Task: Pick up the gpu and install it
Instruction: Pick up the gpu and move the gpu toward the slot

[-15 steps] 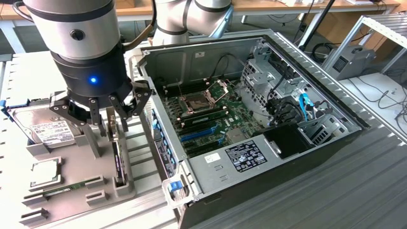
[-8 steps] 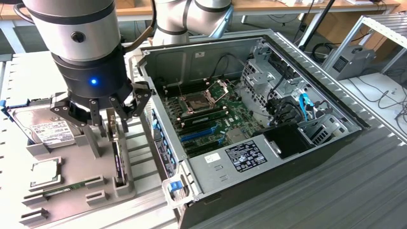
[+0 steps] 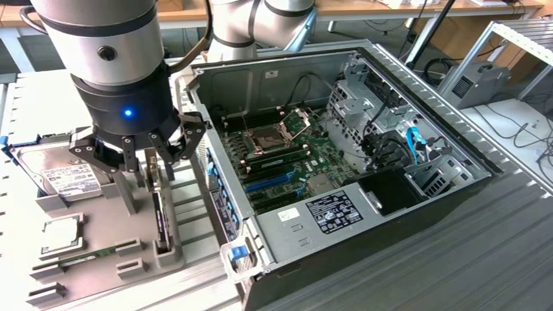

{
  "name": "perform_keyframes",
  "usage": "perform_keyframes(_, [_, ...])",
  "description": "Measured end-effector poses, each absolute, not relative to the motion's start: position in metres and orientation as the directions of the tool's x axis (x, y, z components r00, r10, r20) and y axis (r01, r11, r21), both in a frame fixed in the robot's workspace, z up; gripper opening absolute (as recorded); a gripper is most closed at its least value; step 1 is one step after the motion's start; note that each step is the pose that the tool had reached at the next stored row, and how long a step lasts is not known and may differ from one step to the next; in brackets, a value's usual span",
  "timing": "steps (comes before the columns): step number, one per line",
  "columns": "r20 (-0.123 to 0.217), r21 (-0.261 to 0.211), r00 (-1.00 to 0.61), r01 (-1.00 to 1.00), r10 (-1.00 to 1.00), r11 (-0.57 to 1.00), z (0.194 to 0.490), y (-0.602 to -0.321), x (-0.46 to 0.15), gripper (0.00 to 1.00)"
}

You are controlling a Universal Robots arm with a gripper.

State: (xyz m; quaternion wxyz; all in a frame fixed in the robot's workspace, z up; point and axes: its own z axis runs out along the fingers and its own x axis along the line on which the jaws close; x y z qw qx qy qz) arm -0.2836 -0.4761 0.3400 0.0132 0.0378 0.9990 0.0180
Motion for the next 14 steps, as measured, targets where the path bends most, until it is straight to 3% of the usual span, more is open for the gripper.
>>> perform_keyframes(14, [-0.025, 0.037, -0.997, 0.075, 0.076, 0.996, 0.3359, -0.4761, -0.2836, 0.42])
